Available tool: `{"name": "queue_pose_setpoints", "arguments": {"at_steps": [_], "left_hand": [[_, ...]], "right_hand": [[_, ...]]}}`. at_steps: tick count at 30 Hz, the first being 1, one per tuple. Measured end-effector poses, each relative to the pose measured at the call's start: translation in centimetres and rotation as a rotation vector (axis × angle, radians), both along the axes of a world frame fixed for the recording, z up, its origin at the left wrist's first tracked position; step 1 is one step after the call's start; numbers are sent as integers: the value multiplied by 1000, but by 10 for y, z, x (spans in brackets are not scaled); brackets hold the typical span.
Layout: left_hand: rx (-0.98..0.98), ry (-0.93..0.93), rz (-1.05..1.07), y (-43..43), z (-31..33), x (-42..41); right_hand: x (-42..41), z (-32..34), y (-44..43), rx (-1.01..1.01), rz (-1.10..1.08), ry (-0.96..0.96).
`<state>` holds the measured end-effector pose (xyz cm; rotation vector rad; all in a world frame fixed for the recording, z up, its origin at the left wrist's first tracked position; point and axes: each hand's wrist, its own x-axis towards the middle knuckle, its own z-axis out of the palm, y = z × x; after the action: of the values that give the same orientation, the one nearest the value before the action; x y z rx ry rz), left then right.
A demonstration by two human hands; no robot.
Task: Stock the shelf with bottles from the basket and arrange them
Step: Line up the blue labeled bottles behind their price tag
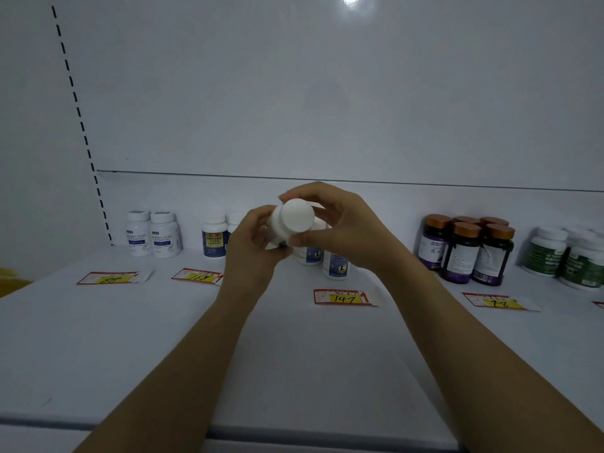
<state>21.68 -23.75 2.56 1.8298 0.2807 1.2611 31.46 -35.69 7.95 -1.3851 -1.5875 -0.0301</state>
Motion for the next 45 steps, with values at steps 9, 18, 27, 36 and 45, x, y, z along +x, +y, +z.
{"name": "queue_pose_setpoints", "arguments": {"at_steps": [9,18,27,36,45], "left_hand": [[-164,193,-248,-14,6,-6],[-600,542,-431,-24,14,-10],[-644,682,-540,-21,14,-17],[-352,550,-409,-24,10,-12],[-182,429,-226,-22,7,-8]], "right_hand": [[6,6,-7,49,-70,306],[19,-7,-3,-358,-400,746],[15,-10,-9,-462,-333,923],[16,-5,-2,-186,-307,566],[14,2,-6,-102,-179,435]]}}
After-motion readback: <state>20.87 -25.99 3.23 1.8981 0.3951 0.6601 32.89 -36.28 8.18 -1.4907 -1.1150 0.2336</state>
